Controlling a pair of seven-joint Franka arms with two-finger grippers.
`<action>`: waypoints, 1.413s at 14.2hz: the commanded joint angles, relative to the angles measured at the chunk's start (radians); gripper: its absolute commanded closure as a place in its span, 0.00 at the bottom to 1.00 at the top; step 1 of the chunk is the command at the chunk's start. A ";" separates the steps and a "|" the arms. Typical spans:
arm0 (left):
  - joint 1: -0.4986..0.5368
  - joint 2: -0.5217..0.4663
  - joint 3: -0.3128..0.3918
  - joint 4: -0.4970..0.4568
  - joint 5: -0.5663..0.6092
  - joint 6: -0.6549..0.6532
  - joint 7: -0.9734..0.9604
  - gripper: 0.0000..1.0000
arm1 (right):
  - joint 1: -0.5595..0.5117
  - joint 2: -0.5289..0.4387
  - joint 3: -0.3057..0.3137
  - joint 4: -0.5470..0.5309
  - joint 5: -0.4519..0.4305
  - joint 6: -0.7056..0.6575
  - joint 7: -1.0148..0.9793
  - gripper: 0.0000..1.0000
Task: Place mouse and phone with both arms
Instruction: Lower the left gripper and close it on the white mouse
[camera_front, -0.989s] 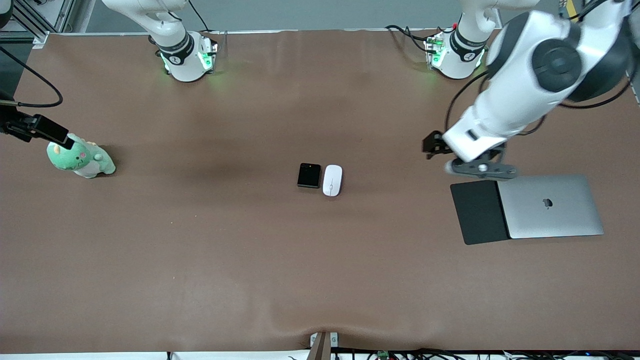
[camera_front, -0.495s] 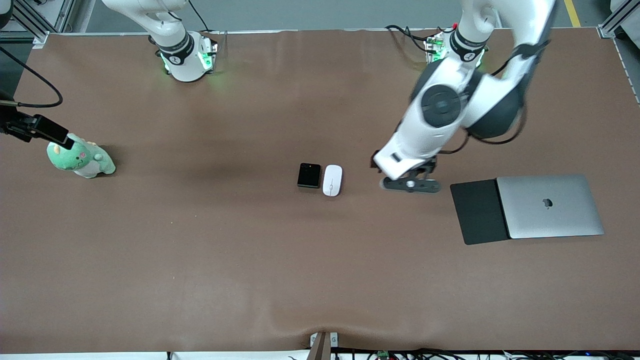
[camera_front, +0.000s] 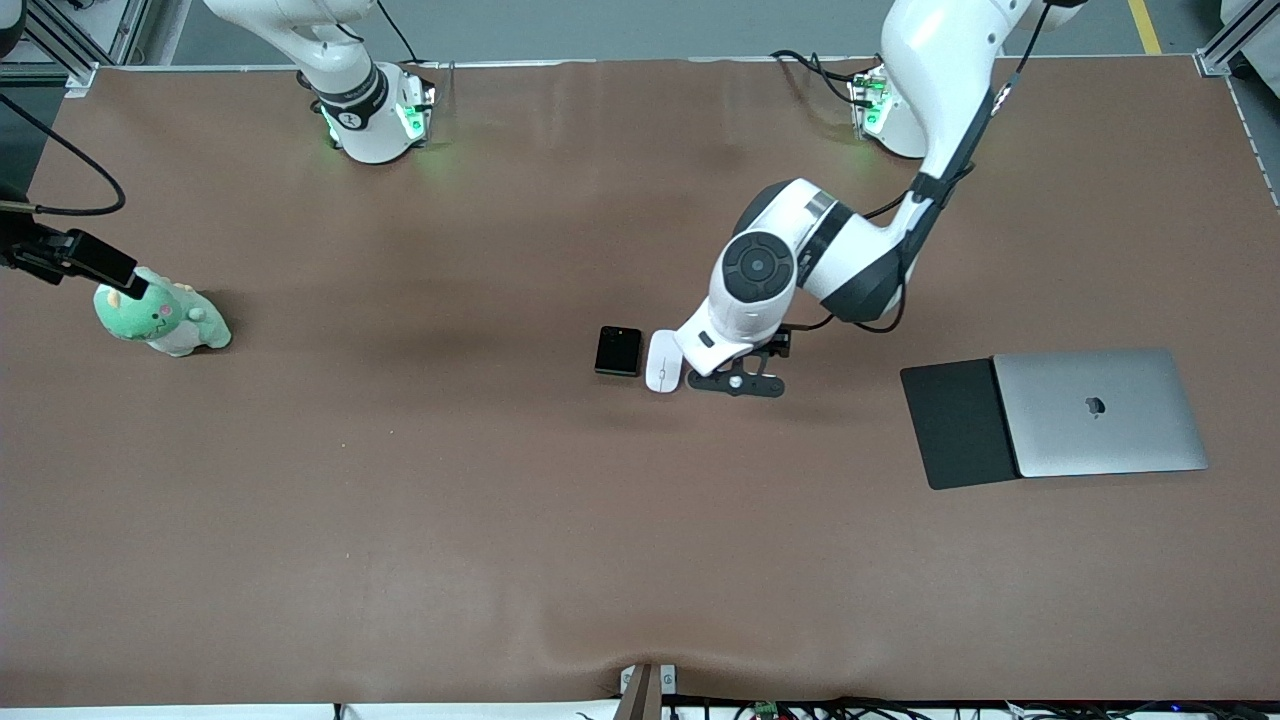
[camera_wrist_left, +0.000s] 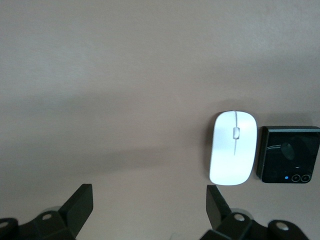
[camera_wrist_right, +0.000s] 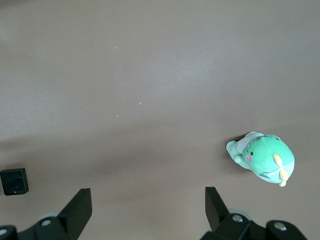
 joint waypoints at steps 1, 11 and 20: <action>-0.040 0.069 -0.001 0.015 0.021 0.100 -0.092 0.00 | -0.008 0.000 0.005 0.000 -0.012 0.003 0.007 0.00; -0.115 0.180 0.020 0.029 0.055 0.246 -0.214 0.00 | -0.008 0.000 0.005 -0.001 -0.012 0.003 0.007 0.00; -0.120 0.218 0.020 0.047 0.055 0.300 -0.218 0.00 | -0.008 0.000 0.005 -0.001 -0.012 0.003 0.005 0.00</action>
